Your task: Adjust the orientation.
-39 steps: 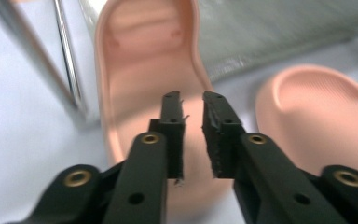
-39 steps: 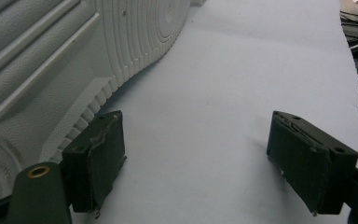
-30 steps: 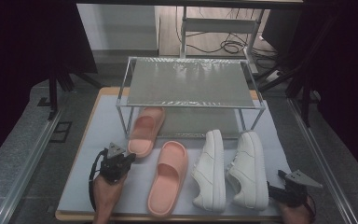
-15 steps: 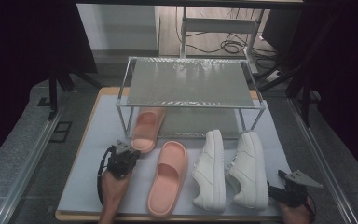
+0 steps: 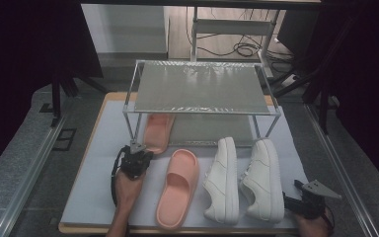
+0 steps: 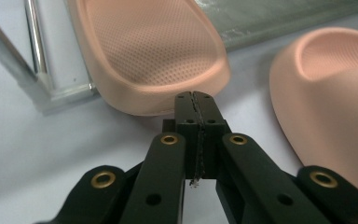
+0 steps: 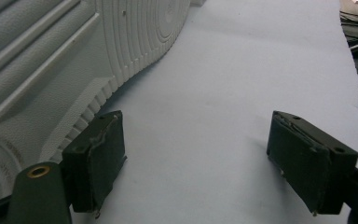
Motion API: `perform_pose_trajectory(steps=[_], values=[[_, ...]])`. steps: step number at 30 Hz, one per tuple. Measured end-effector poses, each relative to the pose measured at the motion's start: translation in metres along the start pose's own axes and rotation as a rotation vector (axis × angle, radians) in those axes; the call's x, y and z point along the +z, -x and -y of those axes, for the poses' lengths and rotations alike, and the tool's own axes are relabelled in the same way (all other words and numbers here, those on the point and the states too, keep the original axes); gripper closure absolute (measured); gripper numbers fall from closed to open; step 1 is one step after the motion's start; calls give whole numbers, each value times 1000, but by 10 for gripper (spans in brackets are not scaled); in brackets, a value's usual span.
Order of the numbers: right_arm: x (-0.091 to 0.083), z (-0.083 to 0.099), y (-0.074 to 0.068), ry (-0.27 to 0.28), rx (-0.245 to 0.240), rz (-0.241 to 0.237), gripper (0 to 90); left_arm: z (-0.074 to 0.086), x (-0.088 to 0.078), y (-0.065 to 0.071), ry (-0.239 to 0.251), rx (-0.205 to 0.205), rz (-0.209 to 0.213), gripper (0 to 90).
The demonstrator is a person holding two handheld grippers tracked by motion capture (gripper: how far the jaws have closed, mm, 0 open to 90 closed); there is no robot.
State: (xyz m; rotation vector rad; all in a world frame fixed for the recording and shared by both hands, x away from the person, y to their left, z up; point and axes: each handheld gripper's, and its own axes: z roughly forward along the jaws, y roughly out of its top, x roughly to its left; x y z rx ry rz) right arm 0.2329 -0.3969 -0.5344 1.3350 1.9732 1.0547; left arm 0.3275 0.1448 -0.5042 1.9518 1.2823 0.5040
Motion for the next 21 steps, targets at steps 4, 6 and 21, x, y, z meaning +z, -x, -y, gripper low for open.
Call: perform_pose_trajectory(steps=[4,6,21], values=[[0,0,0,0,-1,0,192,-5,7,-1,-2,2,-4,896],[0,0,0,0,0,0,192,-8,11,-2,0,-5,-5,896],[0,0,0,0,0,0,193,-21,29,-7,-8,-28,21,896]])
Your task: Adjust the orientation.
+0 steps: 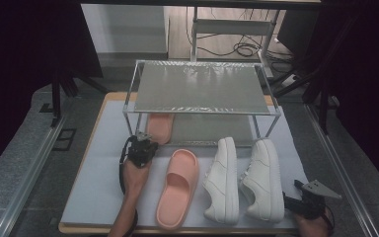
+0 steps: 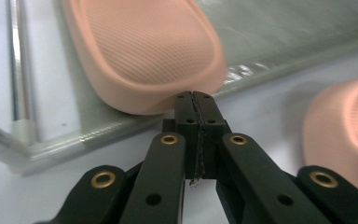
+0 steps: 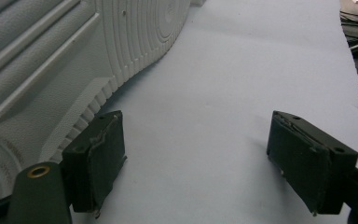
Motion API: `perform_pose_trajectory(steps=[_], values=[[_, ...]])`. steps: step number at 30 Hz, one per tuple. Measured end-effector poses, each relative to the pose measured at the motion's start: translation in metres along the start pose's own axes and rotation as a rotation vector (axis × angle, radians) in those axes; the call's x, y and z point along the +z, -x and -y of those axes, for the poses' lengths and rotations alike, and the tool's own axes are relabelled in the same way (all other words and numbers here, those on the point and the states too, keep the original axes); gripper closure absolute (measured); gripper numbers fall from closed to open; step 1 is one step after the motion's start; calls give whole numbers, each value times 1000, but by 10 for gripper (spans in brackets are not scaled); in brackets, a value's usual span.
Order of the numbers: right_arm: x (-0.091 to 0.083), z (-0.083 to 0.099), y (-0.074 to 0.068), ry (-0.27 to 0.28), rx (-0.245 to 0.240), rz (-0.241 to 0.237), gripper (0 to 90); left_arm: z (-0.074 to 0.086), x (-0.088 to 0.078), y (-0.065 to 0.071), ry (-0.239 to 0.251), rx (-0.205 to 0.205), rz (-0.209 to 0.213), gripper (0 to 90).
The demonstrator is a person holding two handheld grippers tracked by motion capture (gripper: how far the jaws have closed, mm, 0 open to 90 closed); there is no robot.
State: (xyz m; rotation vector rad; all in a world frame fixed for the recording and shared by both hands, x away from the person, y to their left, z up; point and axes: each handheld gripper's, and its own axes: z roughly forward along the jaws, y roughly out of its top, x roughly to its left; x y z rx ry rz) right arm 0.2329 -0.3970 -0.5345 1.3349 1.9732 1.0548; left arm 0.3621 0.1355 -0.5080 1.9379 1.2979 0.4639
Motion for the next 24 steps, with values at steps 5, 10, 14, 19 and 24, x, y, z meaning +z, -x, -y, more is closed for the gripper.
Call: perform_pose_trajectory(steps=[5,10,14,19,24], values=[[0,0,0,0,0,0,193,8,-17,5,16,-3,32,896],[0,0,0,0,0,0,193,19,-33,8,16,-2,62,859],[0,0,0,0,0,0,193,28,-46,11,14,-2,78,819],[0,0,0,0,0,0,193,36,-65,19,20,19,95,773],[0,0,0,0,0,0,193,44,-87,32,45,26,132,734]])
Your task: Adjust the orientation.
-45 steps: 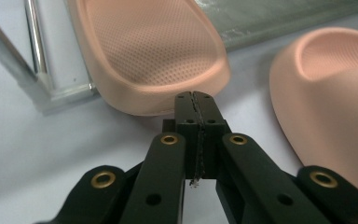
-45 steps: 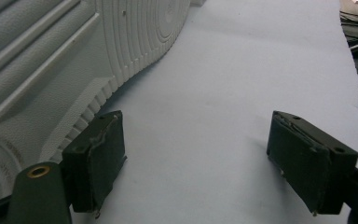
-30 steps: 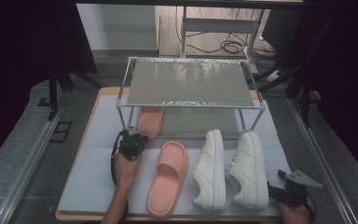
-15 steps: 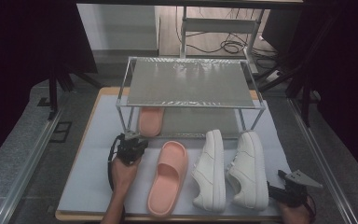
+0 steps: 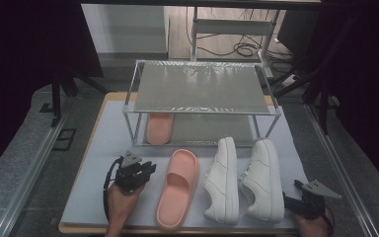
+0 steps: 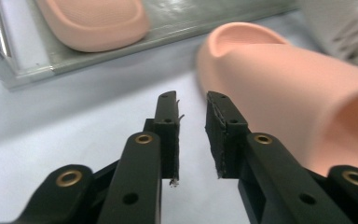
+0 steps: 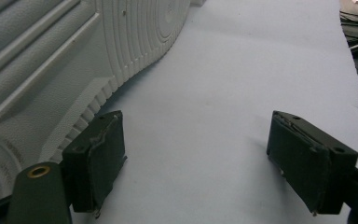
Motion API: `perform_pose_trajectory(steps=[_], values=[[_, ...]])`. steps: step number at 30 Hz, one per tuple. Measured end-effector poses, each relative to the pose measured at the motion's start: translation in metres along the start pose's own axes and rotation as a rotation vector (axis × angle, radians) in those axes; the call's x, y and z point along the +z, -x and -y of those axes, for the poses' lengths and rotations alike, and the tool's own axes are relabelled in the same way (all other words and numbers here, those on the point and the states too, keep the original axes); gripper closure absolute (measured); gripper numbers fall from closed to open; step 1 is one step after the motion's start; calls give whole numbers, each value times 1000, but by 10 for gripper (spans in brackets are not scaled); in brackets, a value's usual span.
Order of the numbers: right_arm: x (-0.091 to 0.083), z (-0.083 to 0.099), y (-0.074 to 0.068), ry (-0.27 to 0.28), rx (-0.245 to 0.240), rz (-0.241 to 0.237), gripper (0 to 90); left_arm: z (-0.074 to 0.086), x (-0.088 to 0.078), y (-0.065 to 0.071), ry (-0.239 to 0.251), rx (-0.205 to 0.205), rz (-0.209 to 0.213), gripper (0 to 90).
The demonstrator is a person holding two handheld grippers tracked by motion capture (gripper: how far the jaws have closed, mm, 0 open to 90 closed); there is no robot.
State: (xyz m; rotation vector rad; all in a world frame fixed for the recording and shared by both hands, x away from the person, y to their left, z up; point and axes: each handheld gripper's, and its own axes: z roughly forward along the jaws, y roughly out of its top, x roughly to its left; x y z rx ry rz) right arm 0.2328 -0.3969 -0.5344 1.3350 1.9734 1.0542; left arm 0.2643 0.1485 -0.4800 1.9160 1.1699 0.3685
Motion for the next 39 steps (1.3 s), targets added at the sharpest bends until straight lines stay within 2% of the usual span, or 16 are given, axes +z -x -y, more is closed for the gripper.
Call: perform_pose_trajectory(steps=[6,10,15,20,23,26,35,39], values=[[0,0,0,0,0,0,193,3,-12,19,12,31,37,652],[0,0,0,0,0,0,193,1,-14,29,15,56,42,631],[0,0,0,0,0,0,193,3,-3,34,-1,51,65,615],[0,0,0,0,0,0,193,5,11,37,-30,36,55,616],[0,0,0,0,0,0,193,5,17,36,-47,15,47,625],[0,0,0,0,0,0,193,3,23,38,-65,11,48,668],[0,0,0,0,0,0,193,-1,24,40,-37,7,17,808],[0,0,0,0,0,0,193,-7,25,40,-41,21,11,818]])
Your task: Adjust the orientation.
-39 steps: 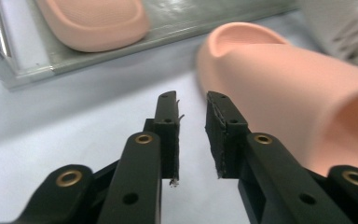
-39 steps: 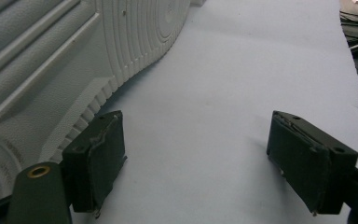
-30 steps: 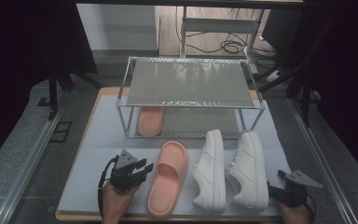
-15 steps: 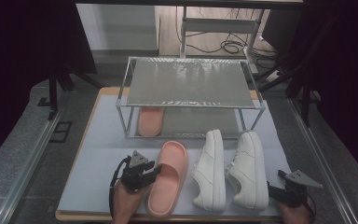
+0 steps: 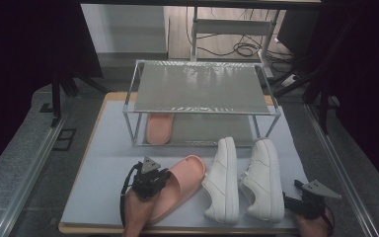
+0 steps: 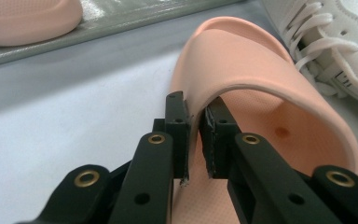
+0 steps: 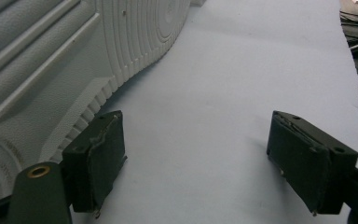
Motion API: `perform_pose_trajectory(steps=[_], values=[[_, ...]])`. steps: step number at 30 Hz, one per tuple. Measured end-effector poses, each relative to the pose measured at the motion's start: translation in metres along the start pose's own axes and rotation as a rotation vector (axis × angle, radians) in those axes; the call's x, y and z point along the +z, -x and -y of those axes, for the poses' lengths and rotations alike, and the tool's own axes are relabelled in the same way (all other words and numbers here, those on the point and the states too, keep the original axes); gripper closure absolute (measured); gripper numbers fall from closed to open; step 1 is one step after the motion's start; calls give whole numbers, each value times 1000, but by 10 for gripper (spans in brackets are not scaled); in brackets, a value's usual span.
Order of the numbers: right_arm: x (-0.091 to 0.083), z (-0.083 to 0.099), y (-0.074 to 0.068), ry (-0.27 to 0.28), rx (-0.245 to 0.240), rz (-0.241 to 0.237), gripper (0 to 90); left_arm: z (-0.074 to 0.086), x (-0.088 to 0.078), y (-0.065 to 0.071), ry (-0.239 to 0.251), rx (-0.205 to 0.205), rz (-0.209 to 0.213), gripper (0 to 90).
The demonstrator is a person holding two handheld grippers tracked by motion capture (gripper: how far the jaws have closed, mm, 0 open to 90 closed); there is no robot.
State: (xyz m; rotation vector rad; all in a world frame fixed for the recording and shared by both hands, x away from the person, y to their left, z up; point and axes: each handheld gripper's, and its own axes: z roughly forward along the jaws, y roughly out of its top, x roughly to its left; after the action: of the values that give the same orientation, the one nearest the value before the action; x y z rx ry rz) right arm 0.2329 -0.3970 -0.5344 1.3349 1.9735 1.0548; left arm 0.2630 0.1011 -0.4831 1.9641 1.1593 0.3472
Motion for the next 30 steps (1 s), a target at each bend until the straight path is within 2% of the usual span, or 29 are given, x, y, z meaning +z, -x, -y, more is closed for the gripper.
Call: perform_pose_trajectory(steps=[4,11,16,23,30], values=[[0,0,0,0,0,0,193,-10,0,-2,11,12,-25,822],[0,0,0,0,0,0,193,-31,7,-11,48,-11,-74,819],[0,0,0,0,0,0,193,-45,19,-21,78,-43,-91,819],[0,0,0,0,0,0,193,-63,41,-30,91,-68,-113,816],[0,0,0,0,0,0,193,-76,64,-40,98,-123,-132,816]])
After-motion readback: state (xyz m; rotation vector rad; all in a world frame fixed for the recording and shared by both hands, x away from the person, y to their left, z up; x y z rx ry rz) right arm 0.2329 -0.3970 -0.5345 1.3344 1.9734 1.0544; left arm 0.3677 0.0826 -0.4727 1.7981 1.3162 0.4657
